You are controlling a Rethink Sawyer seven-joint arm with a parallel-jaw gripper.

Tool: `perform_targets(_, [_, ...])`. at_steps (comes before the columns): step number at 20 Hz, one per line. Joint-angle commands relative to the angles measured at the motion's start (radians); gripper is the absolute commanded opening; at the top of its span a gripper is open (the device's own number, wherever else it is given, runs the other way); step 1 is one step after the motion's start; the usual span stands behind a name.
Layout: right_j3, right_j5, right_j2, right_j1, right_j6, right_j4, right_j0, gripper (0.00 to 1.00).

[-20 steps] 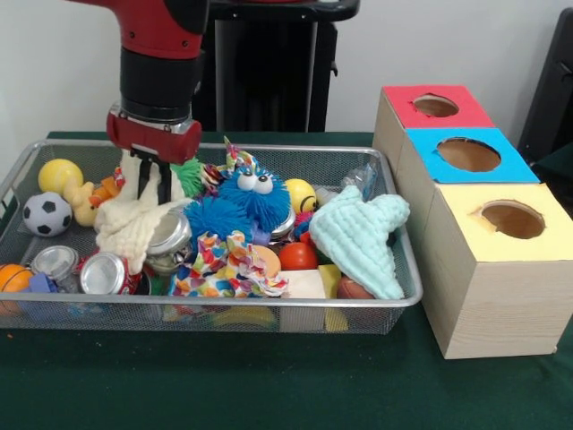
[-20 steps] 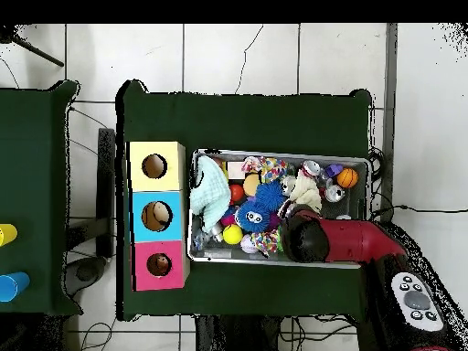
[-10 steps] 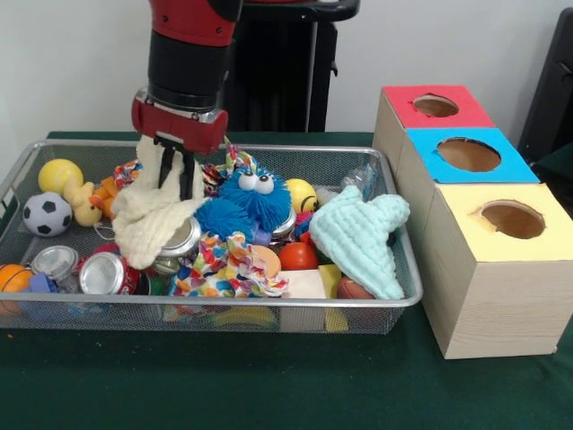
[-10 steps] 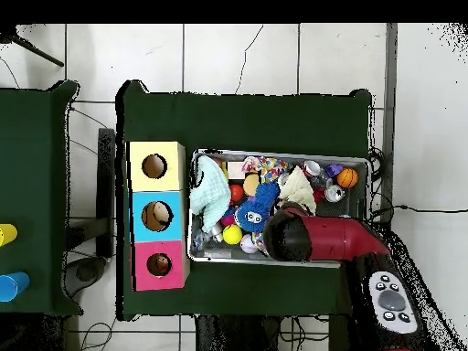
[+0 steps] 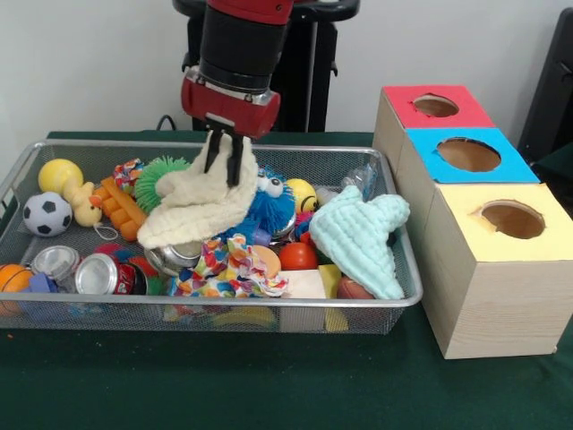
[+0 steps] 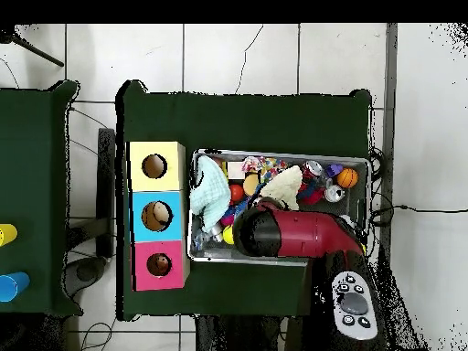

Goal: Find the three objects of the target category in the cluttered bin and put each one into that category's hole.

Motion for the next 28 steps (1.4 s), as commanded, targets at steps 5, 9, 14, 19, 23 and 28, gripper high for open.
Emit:
perform_targets(5, [0.091, -0.017, -0.004, 0.071, 0.210, 0.164, 0.012, 1.00])
perform_targets(9, [0.104, -0.051, -0.002, 0.071, 0.205, 0.169, 0.006, 1.00])
perform_targets(14, [0.093, -0.035, -0.056, 0.064, 0.209, 0.172, 0.034, 1.00])
perform_targets(19, [0.101, 0.052, -0.079, -0.024, 0.163, 0.177, 0.032, 1.00])
perform_targets(23, [0.122, 0.134, -0.071, -0.109, 0.108, 0.199, -0.006, 1.00])
perform_targets(28, [0.193, 0.056, -0.043, -0.107, 0.078, 0.188, -0.087, 1.00])
